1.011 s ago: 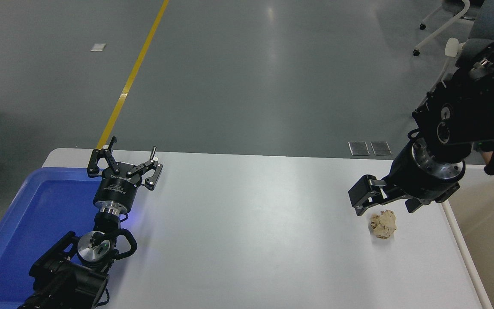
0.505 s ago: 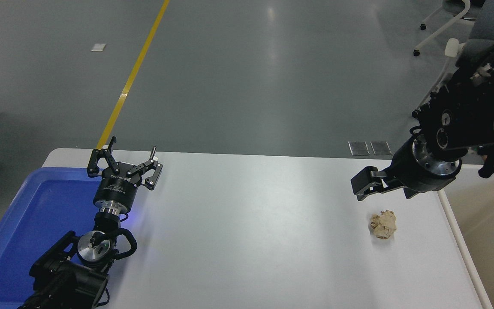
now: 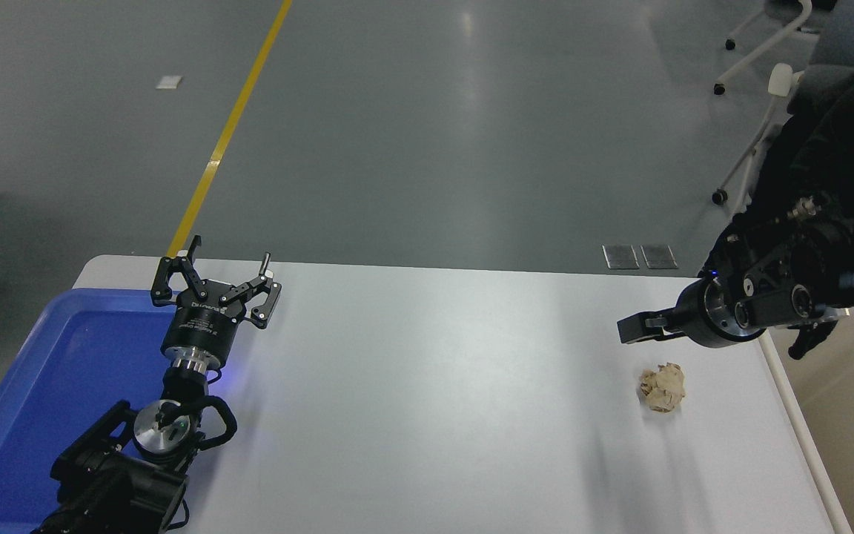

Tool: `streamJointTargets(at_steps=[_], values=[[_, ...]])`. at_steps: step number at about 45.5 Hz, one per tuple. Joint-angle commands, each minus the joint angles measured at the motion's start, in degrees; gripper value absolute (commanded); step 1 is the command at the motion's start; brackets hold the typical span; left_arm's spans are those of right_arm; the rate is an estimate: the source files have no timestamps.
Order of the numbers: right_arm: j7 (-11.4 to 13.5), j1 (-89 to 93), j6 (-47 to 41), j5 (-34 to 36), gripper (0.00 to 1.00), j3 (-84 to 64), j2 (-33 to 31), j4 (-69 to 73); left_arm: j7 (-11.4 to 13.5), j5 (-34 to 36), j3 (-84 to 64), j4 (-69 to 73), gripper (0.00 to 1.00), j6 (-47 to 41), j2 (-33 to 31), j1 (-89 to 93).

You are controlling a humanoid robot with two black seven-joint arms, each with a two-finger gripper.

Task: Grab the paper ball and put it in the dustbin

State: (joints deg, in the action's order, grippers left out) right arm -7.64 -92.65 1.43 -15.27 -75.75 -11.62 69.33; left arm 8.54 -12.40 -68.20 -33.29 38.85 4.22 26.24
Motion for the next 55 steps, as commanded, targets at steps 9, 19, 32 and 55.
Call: streamJointTargets(at_steps=[9,19,32,55], values=[[0.4,20.9,3.9,-2.0,1.00,6.7,-0.7,-21.6,0.0,0.0,0.0,0.0,0.99,0.0,0.0,0.0],[0.4,23.2,3.7,-2.0,1.00,7.5,-0.7,-22.5,0.0,0.0,0.0,0.0,0.99,0.0,0.0,-0.1],[0.4,25.7,3.7,-2.0,1.00,7.6,-0.5,-24.7,0.0,0.0,0.0,0.0,0.99,0.0,0.0,-0.1],[0.8,29.0,3.8,-1.8,0.99,7.9,-0.2,-26.9,0.0,0.0,0.0,0.0,0.99,0.0,0.0,0.0]])
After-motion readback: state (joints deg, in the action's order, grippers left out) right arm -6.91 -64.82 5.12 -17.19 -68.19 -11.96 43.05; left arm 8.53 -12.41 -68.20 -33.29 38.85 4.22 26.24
